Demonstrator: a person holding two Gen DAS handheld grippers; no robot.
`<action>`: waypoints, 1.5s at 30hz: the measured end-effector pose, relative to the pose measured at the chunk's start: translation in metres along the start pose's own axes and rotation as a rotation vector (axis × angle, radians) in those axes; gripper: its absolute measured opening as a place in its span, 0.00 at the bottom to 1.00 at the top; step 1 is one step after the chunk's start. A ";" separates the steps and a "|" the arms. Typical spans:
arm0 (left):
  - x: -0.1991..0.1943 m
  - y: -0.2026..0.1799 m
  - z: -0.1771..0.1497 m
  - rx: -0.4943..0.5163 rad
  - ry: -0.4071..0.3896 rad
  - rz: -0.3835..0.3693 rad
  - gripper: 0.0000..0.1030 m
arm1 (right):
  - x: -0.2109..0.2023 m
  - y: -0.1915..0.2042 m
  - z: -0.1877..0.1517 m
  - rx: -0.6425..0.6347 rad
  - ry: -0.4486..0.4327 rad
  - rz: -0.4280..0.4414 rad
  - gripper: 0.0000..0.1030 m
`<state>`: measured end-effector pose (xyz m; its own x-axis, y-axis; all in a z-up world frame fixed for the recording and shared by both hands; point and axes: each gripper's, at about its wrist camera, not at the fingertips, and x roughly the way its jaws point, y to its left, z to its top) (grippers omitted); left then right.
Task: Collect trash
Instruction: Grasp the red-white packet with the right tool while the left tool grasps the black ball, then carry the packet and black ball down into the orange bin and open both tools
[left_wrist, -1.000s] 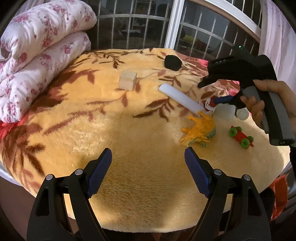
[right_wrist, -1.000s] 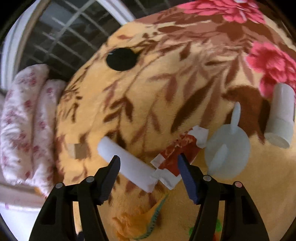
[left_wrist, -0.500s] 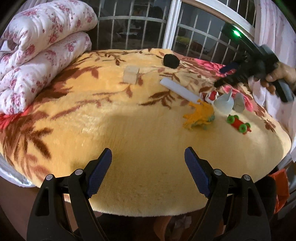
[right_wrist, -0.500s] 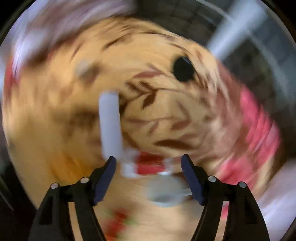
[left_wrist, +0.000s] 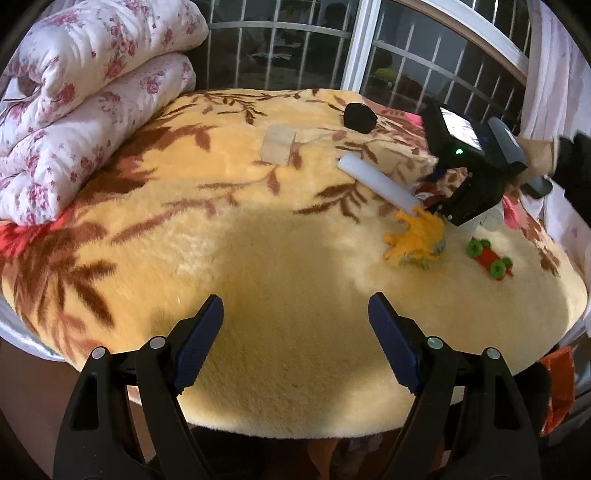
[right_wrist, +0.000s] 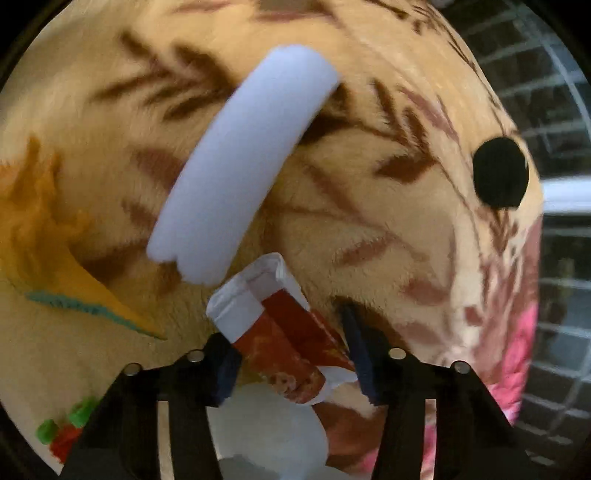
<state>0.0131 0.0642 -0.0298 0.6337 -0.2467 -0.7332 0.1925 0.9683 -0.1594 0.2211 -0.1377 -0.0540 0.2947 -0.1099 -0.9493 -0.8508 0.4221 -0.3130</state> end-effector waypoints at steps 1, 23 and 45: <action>0.000 0.000 0.006 -0.005 0.007 -0.012 0.77 | -0.007 -0.005 -0.006 0.035 -0.041 0.014 0.29; 0.266 -0.156 0.277 0.154 0.087 0.210 0.77 | -0.101 0.040 -0.256 1.005 -0.894 0.078 0.31; 0.163 -0.167 0.247 0.223 -0.090 0.221 0.49 | -0.121 0.081 -0.263 1.131 -0.908 0.113 0.31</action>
<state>0.2694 -0.1472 0.0411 0.7400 -0.0440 -0.6711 0.1961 0.9686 0.1527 0.0022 -0.3264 0.0274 0.7842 0.3858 -0.4861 -0.2232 0.9062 0.3592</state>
